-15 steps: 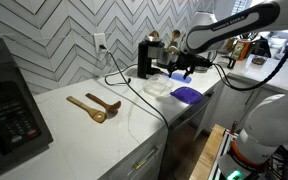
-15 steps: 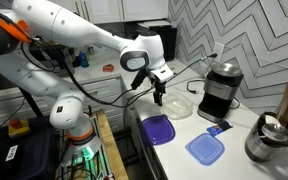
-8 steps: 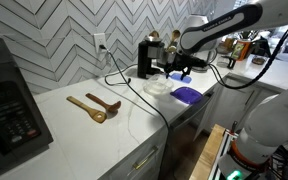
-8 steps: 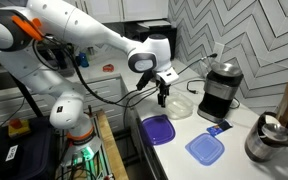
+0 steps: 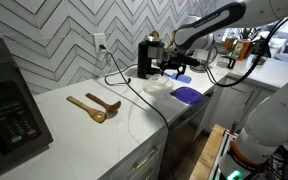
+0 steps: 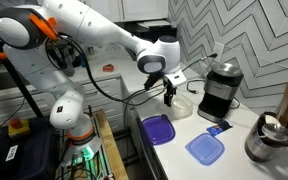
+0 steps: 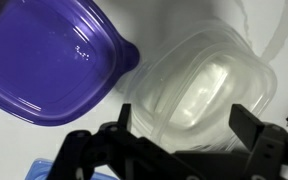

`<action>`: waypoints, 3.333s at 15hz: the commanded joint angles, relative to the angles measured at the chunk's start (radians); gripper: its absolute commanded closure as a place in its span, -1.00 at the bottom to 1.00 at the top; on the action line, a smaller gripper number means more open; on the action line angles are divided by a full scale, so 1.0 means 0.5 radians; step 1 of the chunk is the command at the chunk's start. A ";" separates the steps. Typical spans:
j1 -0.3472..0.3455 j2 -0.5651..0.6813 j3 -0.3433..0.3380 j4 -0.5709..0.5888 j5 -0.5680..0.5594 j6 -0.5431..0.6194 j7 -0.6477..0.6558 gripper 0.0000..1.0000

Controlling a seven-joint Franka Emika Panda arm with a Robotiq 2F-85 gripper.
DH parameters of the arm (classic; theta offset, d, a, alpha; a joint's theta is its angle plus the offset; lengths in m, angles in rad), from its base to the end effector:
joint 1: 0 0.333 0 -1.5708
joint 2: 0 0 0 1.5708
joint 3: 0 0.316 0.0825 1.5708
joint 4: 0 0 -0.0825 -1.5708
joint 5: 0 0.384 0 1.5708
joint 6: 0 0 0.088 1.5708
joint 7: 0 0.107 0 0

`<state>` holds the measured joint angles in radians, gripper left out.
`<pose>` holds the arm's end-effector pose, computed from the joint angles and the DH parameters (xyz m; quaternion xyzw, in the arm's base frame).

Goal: Unstack the clear containers then place the light blue lid on top of the container on the right.

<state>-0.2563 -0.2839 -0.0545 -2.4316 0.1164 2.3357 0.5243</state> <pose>0.4423 -0.1406 0.4304 -0.8937 0.4356 -0.0870 0.0629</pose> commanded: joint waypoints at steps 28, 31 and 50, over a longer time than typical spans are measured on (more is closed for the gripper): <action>0.075 -0.150 0.013 0.053 0.016 -0.130 0.303 0.96; 0.034 -0.335 -0.010 -0.005 -0.021 -0.209 0.280 0.96; -0.376 -0.294 -0.330 0.169 -0.087 -0.248 0.421 0.96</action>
<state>-0.3712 -0.4378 -0.1497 -2.3762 0.0944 2.2391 0.7151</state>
